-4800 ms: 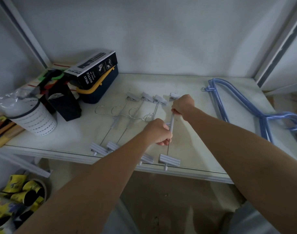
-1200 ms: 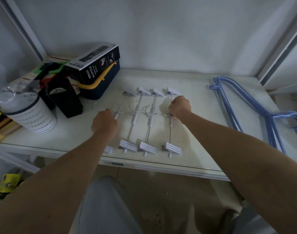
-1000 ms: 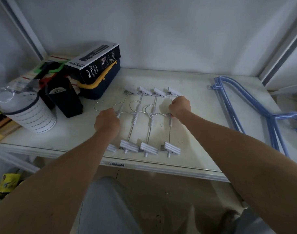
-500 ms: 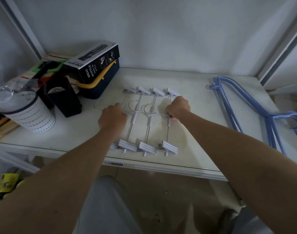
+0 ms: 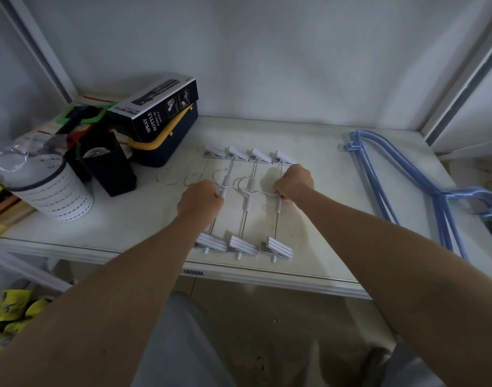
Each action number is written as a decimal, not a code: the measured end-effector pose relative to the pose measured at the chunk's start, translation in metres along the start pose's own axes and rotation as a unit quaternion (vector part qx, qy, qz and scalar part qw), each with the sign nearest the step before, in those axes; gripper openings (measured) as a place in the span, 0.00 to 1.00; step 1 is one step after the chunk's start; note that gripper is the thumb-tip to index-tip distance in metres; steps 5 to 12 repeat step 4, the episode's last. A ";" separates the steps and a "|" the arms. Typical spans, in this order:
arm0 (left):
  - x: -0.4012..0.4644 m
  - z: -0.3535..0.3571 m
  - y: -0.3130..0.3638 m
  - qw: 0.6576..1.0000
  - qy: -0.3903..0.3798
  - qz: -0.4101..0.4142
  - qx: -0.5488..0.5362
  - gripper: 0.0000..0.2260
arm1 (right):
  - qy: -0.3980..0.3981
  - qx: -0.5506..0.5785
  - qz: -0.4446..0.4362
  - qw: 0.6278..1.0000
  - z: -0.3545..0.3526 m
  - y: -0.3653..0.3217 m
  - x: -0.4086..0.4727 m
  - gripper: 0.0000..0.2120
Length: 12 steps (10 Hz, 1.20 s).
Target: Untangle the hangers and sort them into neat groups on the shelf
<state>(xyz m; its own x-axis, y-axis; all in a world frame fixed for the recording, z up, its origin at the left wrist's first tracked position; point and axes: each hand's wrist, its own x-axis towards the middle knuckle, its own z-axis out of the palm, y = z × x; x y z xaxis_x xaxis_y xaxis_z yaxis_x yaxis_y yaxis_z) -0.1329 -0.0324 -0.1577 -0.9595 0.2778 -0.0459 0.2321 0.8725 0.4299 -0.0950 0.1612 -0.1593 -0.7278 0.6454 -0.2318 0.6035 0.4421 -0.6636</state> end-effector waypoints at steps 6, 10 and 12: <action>-0.008 -0.034 0.032 0.993 0.048 0.098 0.036 0.06 | 0.077 -0.166 -0.156 0.971 -0.030 -0.019 -0.028 0.14; -0.008 -0.034 0.032 0.993 0.048 0.098 0.036 0.06 | 0.077 -0.166 -0.156 0.971 -0.030 -0.019 -0.028 0.14; -0.008 -0.034 0.032 0.993 0.048 0.098 0.036 0.06 | 0.077 -0.166 -0.156 0.971 -0.030 -0.019 -0.028 0.14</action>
